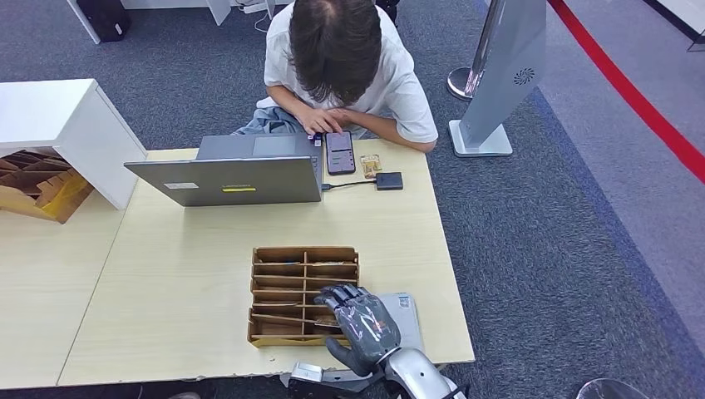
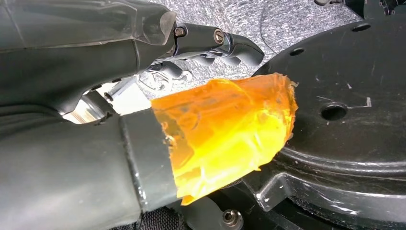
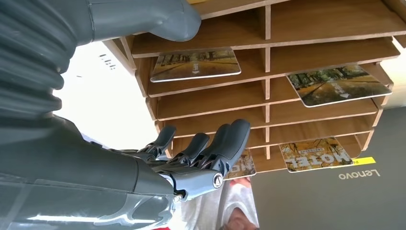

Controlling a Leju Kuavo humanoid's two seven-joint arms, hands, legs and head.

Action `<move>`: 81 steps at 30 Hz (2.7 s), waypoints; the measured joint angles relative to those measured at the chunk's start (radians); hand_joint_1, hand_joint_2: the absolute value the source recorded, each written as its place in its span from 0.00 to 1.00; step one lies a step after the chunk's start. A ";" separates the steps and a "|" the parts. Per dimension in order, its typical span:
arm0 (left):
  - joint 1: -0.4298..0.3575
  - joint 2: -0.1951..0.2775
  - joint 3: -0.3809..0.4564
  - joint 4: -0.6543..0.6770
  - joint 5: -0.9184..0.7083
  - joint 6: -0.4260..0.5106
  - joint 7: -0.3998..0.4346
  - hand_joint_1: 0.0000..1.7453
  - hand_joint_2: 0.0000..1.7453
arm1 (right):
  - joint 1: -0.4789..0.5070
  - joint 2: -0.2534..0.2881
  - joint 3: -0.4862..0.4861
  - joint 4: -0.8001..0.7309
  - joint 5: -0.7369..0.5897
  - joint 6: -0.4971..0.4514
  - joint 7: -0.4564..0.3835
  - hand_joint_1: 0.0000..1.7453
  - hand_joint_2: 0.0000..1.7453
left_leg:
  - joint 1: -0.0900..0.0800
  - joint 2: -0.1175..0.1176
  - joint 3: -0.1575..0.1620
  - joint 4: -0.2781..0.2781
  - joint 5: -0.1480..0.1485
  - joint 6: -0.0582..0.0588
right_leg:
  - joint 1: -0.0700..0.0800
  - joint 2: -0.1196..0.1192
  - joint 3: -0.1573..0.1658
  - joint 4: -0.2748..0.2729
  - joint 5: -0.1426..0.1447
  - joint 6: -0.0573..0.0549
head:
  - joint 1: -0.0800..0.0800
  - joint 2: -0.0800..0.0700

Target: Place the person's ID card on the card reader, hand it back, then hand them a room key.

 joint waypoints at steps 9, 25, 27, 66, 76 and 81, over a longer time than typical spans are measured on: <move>0.000 -0.001 0.011 0.000 -0.003 0.001 0.000 0.00 0.00 | 0.007 0.002 -0.006 -0.006 -0.001 0.001 0.000 0.32 1.00 | 0.000 0.000 0.000 0.000 0.000 0.000 | 0.000 0.000 0.000 0.000 0.000 0.000 | 0.000 0.000; 0.000 -0.002 0.023 0.000 -0.018 0.002 0.000 0.00 0.00 | 0.004 0.002 -0.007 0.014 -0.018 0.007 -0.039 0.31 1.00 | 0.000 0.000 0.000 0.000 0.000 0.000 | 0.000 0.000 0.000 0.000 0.000 0.000 | 0.000 0.000; 0.000 -0.002 0.023 0.000 -0.019 0.002 0.000 0.00 0.00 | 0.003 0.002 -0.008 0.018 -0.018 0.007 -0.040 0.32 1.00 | 0.000 0.000 0.000 0.000 0.000 0.000 | 0.000 0.000 0.000 0.000 0.000 0.000 | 0.000 0.000; 0.000 -0.007 0.040 0.000 -0.029 0.008 0.000 0.00 0.00 | -0.009 0.001 -0.008 0.039 -0.028 0.001 -0.046 0.92 1.00 | 0.000 0.000 0.000 0.000 0.000 0.000 | 0.000 0.000 0.000 0.000 0.000 0.000 | 0.000 0.000; 0.000 -0.010 0.048 0.000 -0.045 0.010 0.000 0.00 0.00 | -0.009 0.001 -0.008 0.039 -0.038 -0.022 -0.068 0.99 1.00 | 0.000 0.000 0.000 0.000 0.000 0.000 | 0.000 0.000 0.000 0.000 0.000 0.000 | 0.000 0.000; 0.000 -0.011 0.061 0.000 -0.056 0.010 0.000 0.00 0.00 | -0.008 0.001 -0.009 0.025 -0.058 -0.040 -0.090 1.00 1.00 | 0.000 0.000 0.000 0.000 0.000 0.000 | 0.000 0.000 0.000 0.000 0.000 0.000 | 0.000 0.000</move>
